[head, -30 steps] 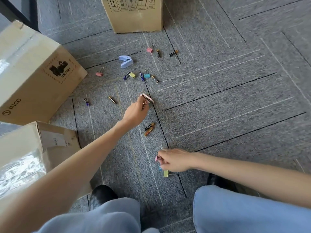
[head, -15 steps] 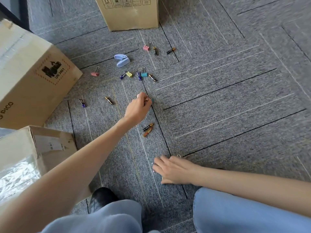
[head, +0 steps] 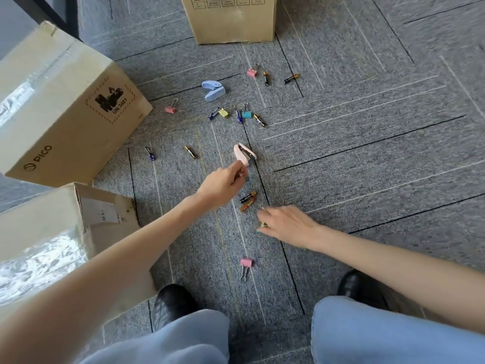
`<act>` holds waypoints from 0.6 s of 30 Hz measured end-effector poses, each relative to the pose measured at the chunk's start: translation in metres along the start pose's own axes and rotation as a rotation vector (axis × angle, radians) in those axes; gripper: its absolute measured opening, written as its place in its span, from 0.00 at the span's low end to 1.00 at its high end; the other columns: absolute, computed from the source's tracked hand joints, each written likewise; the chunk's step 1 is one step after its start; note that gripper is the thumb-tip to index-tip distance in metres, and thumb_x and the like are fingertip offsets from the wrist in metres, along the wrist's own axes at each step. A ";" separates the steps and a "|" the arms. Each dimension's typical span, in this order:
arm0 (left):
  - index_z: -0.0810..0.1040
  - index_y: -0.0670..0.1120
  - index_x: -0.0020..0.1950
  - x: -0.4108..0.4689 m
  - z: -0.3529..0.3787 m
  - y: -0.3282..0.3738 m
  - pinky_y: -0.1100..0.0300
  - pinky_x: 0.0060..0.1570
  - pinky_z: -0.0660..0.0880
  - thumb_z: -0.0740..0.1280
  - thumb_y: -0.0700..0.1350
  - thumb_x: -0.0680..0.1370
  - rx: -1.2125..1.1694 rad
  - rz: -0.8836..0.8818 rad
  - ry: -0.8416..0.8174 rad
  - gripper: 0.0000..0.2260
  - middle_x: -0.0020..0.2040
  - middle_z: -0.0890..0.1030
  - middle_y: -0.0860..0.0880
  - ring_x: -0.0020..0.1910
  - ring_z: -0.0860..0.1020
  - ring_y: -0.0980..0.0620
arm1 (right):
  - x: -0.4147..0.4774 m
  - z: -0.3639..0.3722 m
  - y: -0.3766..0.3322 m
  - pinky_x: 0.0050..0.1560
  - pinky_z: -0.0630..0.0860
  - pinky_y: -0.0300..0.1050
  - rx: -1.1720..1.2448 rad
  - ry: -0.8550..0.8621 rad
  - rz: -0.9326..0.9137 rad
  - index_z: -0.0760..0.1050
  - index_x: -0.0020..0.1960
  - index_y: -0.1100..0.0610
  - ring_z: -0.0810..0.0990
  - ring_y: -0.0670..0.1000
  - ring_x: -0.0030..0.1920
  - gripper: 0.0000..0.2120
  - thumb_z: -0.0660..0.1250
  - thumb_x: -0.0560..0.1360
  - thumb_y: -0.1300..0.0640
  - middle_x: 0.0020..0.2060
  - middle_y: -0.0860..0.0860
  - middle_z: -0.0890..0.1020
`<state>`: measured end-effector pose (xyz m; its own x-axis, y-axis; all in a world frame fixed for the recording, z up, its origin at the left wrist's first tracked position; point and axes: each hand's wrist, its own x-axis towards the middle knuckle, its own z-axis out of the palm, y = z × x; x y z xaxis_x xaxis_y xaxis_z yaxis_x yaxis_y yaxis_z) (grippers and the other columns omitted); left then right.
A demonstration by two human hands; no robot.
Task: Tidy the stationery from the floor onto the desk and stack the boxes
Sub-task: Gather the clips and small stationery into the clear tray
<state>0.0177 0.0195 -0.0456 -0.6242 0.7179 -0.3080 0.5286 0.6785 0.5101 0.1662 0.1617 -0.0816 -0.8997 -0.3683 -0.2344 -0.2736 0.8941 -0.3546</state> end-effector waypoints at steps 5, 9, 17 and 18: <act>0.74 0.47 0.42 -0.038 0.015 0.010 0.64 0.34 0.72 0.62 0.60 0.78 0.202 0.155 -0.327 0.17 0.32 0.75 0.53 0.28 0.72 0.57 | 0.011 -0.018 0.019 0.35 0.73 0.37 0.009 0.048 0.165 0.69 0.62 0.62 0.73 0.47 0.34 0.18 0.57 0.81 0.50 0.47 0.54 0.77; 0.73 0.44 0.34 -0.063 0.043 0.019 0.66 0.27 0.66 0.57 0.71 0.73 0.559 0.154 -0.579 0.30 0.28 0.69 0.53 0.25 0.67 0.55 | 0.013 -0.017 0.025 0.31 0.66 0.36 -0.017 0.049 0.237 0.69 0.61 0.61 0.70 0.45 0.32 0.18 0.56 0.81 0.48 0.42 0.50 0.73; 0.69 0.43 0.34 -0.071 0.063 0.029 0.65 0.29 0.67 0.61 0.68 0.73 0.629 0.115 -0.546 0.28 0.28 0.67 0.53 0.26 0.64 0.56 | 0.017 -0.016 0.021 0.36 0.75 0.39 -0.033 0.059 0.239 0.69 0.58 0.60 0.73 0.47 0.33 0.16 0.56 0.81 0.47 0.41 0.49 0.72; 0.69 0.43 0.34 -0.070 0.063 0.028 0.66 0.28 0.66 0.62 0.67 0.74 0.606 0.103 -0.556 0.27 0.29 0.67 0.53 0.26 0.64 0.56 | 0.018 -0.016 0.021 0.36 0.75 0.39 -0.031 0.057 0.236 0.69 0.57 0.59 0.73 0.47 0.33 0.15 0.56 0.81 0.47 0.41 0.49 0.73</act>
<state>0.1119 -0.0023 -0.0603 -0.2642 0.6454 -0.7167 0.8855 0.4568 0.0850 0.1385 0.1775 -0.0784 -0.9574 -0.1342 -0.2555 -0.0633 0.9614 -0.2676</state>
